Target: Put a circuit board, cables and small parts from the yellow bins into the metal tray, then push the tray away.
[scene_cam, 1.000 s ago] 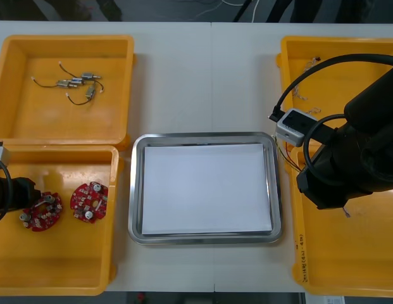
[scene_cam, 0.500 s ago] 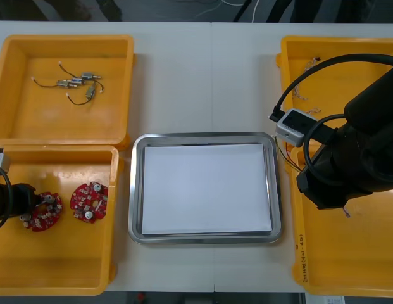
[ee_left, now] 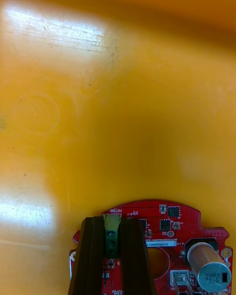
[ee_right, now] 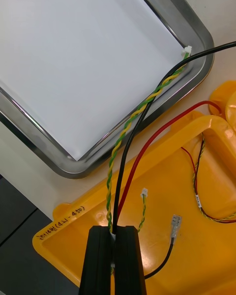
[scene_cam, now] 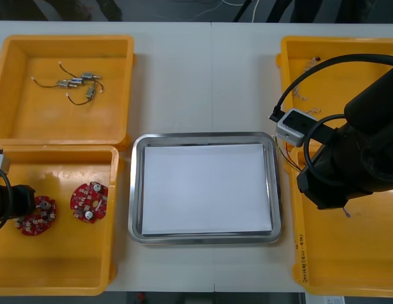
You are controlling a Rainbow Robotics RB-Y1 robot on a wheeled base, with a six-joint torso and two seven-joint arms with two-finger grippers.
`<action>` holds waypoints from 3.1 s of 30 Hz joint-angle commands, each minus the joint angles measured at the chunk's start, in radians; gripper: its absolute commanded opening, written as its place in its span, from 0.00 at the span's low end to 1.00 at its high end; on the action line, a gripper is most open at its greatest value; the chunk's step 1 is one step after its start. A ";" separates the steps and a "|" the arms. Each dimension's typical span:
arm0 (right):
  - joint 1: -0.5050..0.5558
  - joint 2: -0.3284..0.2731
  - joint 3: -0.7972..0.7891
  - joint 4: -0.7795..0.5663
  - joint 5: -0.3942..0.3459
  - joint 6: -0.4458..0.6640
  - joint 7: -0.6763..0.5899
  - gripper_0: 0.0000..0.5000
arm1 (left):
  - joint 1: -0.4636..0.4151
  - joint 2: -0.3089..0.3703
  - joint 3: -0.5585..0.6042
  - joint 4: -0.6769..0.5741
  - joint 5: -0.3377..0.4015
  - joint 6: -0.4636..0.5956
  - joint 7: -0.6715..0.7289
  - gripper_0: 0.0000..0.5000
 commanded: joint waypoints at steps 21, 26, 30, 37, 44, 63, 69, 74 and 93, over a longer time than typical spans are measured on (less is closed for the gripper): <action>-0.030 -0.024 0.008 -0.016 0.002 0.004 0.047 0.00 | -0.135 0.077 0.160 -0.106 0.173 0.362 -0.027 0.00; -0.028 -0.024 0.008 -0.017 0.002 0.004 0.047 0.00 | -0.220 0.094 0.160 -0.129 0.191 0.466 -0.024 0.00; -0.030 -0.024 0.008 -0.016 0.002 0.004 0.049 0.00 | -0.275 0.103 0.160 -0.146 0.236 0.524 -0.024 0.00; -0.030 -0.024 0.008 -0.017 0.002 0.004 0.049 0.00 | -0.395 0.106 0.111 -0.195 0.288 0.615 -0.013 0.00; -0.030 -0.024 0.006 -0.016 0.002 0.004 0.049 0.00 | -0.530 0.104 -0.018 -0.220 0.292 0.631 0.015 0.00; -0.028 -0.024 0.008 -0.016 0.002 0.004 0.047 0.00 | -0.827 -0.041 -0.381 -0.319 0.222 0.671 0.274 0.00; -0.030 -0.024 0.008 -0.016 0.002 0.004 0.043 0.00 | -0.895 -0.126 -0.541 -0.328 0.099 0.661 0.397 0.00; -0.030 -0.024 0.008 -0.016 0.004 0.004 0.043 0.00 | -0.918 -0.167 -0.656 -0.328 0.013 0.595 0.478 0.00; -0.030 -0.024 0.008 -0.016 0.007 0.004 0.044 0.00 | -0.913 -0.184 -0.941 -0.230 -0.163 0.398 0.544 0.00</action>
